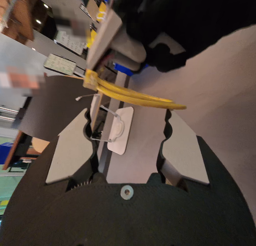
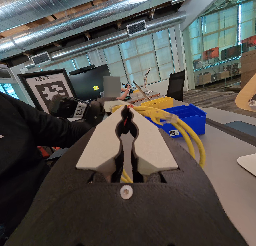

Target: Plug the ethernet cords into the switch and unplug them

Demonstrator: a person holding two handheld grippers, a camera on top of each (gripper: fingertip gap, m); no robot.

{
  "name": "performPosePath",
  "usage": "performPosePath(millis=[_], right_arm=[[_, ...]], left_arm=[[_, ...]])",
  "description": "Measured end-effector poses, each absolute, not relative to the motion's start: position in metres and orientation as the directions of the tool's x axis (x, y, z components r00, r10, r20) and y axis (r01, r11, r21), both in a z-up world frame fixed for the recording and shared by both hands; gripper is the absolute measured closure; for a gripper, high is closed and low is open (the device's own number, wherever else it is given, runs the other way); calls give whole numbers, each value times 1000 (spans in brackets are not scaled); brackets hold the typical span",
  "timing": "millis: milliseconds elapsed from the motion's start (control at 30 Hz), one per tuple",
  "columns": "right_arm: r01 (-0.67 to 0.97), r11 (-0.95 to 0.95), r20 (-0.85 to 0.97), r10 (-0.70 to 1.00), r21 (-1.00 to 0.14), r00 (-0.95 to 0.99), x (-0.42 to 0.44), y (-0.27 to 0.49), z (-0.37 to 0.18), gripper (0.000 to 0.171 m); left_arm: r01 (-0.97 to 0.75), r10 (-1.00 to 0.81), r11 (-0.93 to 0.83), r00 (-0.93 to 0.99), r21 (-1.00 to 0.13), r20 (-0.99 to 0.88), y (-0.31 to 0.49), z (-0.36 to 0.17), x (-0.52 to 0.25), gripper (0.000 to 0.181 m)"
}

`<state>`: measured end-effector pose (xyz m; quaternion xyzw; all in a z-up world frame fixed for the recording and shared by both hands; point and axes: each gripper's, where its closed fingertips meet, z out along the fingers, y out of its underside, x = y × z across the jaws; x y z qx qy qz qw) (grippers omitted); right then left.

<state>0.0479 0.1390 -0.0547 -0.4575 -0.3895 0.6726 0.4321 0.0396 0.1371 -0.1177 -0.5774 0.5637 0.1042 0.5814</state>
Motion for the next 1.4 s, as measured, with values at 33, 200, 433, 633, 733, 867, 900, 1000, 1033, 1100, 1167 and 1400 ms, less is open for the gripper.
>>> performPosePath(millis=[33,200,433,633,733,867,900,1000,1033,1100,1167,1400], right_arm=[[-218,-334,-291,934,-917,-206,47,141,-57,171],[-205,-404,-357,905,-891,-232,43,144,-65,171],[-115,-433,-408,892,-894,-193,29,146,-87,171],[-48,-425,-411,893,-904,-185,17,139,-100,171],[-62,-428,-413,894,-901,-175,17,141,-100,171],[-89,-482,-460,866,-871,-196,16,143,-95,171],[-100,-498,-472,857,-861,-206,16,143,-94,171],[-125,-526,-494,842,-841,-216,17,146,-93,171],[-128,-525,-493,842,-841,-218,18,146,-92,171],[-147,-533,-496,838,-833,-228,19,146,-90,171],[-167,-535,-493,837,-828,-240,19,146,-86,171],[-157,-364,-349,930,-918,-117,14,139,-80,171]], left_arm=[[-765,-503,324,359,-556,-787,137,-109,42,74],[-795,-373,409,302,-447,-877,131,-86,60,70],[-767,-346,428,349,-477,-871,128,-56,74,83],[-709,-422,306,497,-636,-758,152,-30,56,93],[-656,-480,216,574,-724,-663,170,-23,39,101],[-587,-511,176,632,-791,-582,187,-17,25,102],[-575,-512,163,645,-802,-567,191,-17,23,103],[-536,-518,127,682,-835,-517,202,-20,15,109],[-504,-538,107,696,-857,-476,206,-22,13,109],[-410,-583,50,728,-911,-360,213,-25,11,109],[-346,-612,20,737,-938,-285,219,-26,9,109],[0,-728,-350,630,-937,272,239,-67,13,118]])
